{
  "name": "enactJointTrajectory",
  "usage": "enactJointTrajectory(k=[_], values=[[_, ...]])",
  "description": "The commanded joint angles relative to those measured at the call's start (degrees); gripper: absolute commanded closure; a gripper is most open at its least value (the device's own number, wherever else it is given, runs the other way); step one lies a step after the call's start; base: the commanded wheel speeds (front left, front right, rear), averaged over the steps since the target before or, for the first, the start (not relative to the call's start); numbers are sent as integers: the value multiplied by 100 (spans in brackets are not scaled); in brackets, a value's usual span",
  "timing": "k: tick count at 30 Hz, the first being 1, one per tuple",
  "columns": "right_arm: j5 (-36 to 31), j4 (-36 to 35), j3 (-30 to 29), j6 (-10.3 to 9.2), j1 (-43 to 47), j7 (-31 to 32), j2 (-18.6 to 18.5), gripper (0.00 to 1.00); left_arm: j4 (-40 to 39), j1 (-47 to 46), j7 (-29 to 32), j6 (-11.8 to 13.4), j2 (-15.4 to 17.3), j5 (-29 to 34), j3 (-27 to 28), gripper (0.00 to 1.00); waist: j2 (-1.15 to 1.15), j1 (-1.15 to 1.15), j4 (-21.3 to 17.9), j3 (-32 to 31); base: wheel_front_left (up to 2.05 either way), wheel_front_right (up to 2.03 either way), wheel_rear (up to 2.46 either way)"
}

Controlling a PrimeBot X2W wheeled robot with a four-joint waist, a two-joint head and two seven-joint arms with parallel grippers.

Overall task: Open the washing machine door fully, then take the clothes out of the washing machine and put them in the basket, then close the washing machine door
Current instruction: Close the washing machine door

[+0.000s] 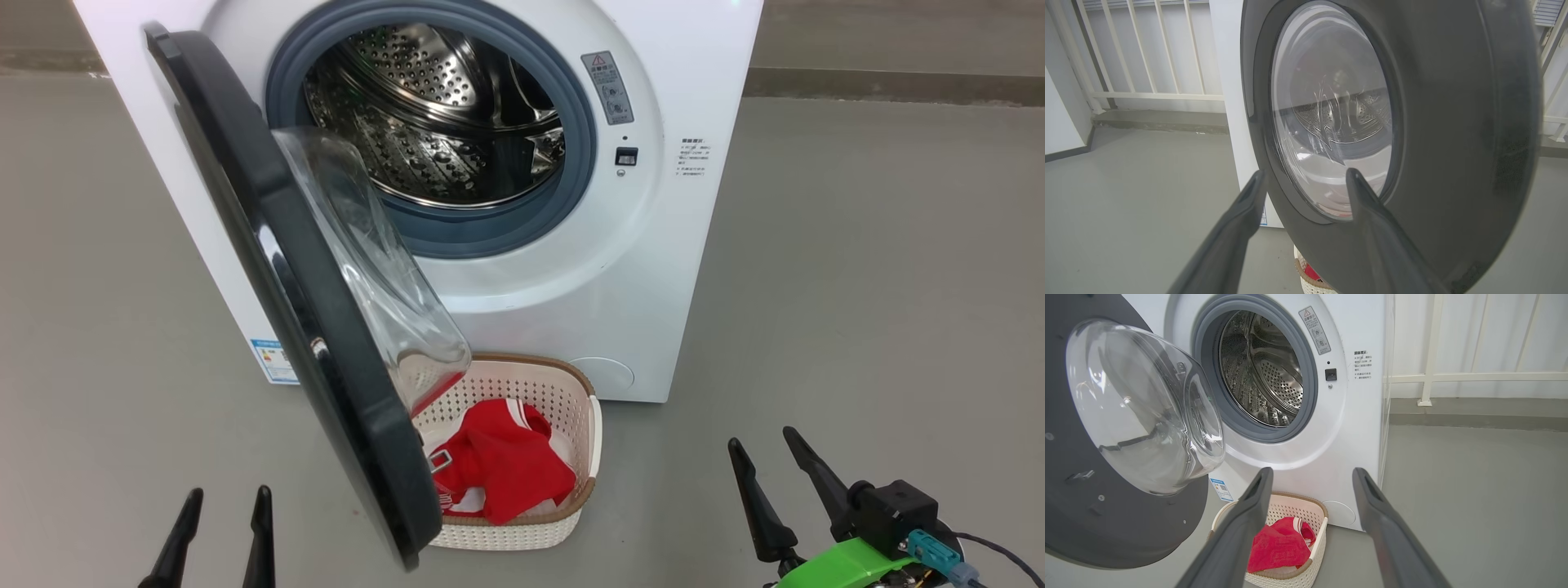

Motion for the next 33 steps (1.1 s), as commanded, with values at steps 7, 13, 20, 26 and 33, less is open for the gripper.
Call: enactJointTrajectory(k=[7,13,20,26,33], values=[[-12,-103,150,37,-230,-37,-20,0,-56,-137,-68,-134,-69,175,330,0,0,0,-10,4,0,0,0],[-6,-104,152,37,-222,-37,-20,0,-48,-154,-69,-187,-127,292,366,0,0,0,-5,27,0,0,0],[2,-119,101,37,-239,-37,-20,0,-41,-200,-69,-221,-182,359,426,21,0,0,41,50,0,0,0],[-4,-108,83,37,-214,-37,-20,0,-16,-266,-69,-261,-199,251,420,100,0,0,75,43,0,0,0],[-2,-123,76,37,-205,-37,-20,0,152,-718,10,-304,-242,-1193,569,100,0,0,119,69,0,0,0]])
